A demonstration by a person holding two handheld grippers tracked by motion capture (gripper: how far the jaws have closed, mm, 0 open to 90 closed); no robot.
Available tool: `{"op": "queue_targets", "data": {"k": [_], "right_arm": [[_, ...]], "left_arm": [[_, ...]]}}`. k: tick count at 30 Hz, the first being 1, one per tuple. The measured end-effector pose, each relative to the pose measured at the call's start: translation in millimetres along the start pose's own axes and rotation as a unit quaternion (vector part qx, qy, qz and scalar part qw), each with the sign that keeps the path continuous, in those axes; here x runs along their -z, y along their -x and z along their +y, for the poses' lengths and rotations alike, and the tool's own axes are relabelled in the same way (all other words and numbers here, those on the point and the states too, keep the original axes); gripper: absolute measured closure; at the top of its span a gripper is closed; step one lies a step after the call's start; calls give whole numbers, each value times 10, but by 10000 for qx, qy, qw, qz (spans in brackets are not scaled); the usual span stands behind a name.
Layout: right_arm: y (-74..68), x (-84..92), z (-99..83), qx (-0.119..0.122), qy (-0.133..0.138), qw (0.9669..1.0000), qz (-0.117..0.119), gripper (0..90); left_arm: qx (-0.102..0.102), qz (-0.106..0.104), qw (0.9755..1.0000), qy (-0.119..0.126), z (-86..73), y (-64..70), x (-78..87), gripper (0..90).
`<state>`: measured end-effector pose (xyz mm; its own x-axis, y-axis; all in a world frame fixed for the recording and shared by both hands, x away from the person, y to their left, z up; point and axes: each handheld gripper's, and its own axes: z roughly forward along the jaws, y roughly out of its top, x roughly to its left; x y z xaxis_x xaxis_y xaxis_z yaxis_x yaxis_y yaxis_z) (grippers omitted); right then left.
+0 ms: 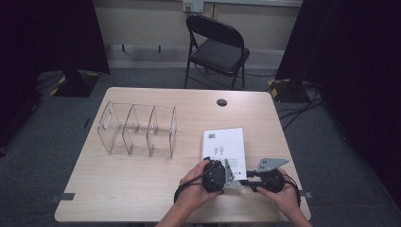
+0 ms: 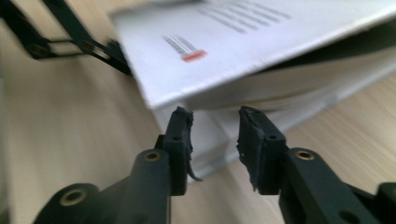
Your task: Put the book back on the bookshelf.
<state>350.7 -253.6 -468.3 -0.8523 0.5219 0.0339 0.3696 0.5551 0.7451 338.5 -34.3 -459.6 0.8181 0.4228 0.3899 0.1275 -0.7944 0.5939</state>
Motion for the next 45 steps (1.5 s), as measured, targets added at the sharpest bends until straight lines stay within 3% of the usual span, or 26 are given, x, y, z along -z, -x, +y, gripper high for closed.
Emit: {"op": "queue_targets", "data": {"k": [3, 6, 7, 10, 11, 14, 15, 16, 19, 20, 24, 25, 29, 33, 36, 37, 39, 40, 44, 45], "right_arm": [[-5, -71, 41, 16, -41, 10000, -9, 635], [-25, -97, 64, 34, -83, 9999, -60, 636], [-39, -96, 67, -42, 35, 10000, 35, 637], [-48, -85, 73, -69, 45, 10000, 44, 637], [-49, -68, 80, -127, 105, 9998, 97, 641], [-47, -57, 89, -170, 147, 9997, 135, 642], [-47, -53, 92, -191, 138, 9996, 181, 640], [-47, -53, 92, -191, 138, 9996, 181, 640], [-23, -52, 63, -241, 211, 9991, 262, 631], [-20, -49, 50, -14, 213, 9997, 150, 518], [-26, -43, 40, 187, 49, 9998, 110, 472], [-45, -45, 14, 411, -64, 9991, -1, 430], [-44, -56, -29, 572, -214, 9981, -40, 400], [19, -55, -89, 475, -308, 9984, -28, 376], [60, -41, -126, 390, -244, 9989, -12, 343], [74, -25, -147, 400, -319, 9985, -196, 336], [92, -40, -172, 447, -398, 9979, -234, 333], [83, -62, -180, 535, -509, 9966, -361, 325], [60, -125, -149, 633, -382, 9964, -416, 321], [65, -188, -132, 698, -207, 9965, -415, 317]], "left_arm": [[-121, 16, 9999, -7, -10, 3, 1, 299], [-101, 22, 9999, -18, -7, 5, 4, 290], [-173, 10, 9998, -31, -7, 1, 1, 254], [-106, -62, 9999, 77, -15, -2, -35, 197], [-227, 17, 9997, 123, -16, 7, -74, 143], [-404, 174, 9990, 116, -10, 17, -101, 155], [-271, 222, 9994, 78, 1, 16, -83, 223], [-271, 222, 9994, 78, 1, 16, -83, 238], [-491, 282, 9984, -54, 59, 32, -28, 296], [-515, 276, 9982, -109, 71, 41, -16, 341], [-498, 218, 9983, -195, 117, -9, 52, 373], [-459, 236, 9984, -248, 130, -20, 77, 400], [-522, 179, 9979, -330, 173, -91, 152, 425], [-534, 122, 9972, -514, 231, -172, 223, 448], [-369, 56, 9981, -496, 267, -234, 257, 459], [-396, 34, 9977, -555, 296, -271, 289, 470], [-356, 46, 9977, -574, 324, -300, 319, 482], [-288, 73, 9979, -583, 334, -308, 328, 489], [-284, 80, 9978, -601, 363, -327, 338, 496], [-338, 39, 9972, -666, 375, -335, 337, 496]]}}
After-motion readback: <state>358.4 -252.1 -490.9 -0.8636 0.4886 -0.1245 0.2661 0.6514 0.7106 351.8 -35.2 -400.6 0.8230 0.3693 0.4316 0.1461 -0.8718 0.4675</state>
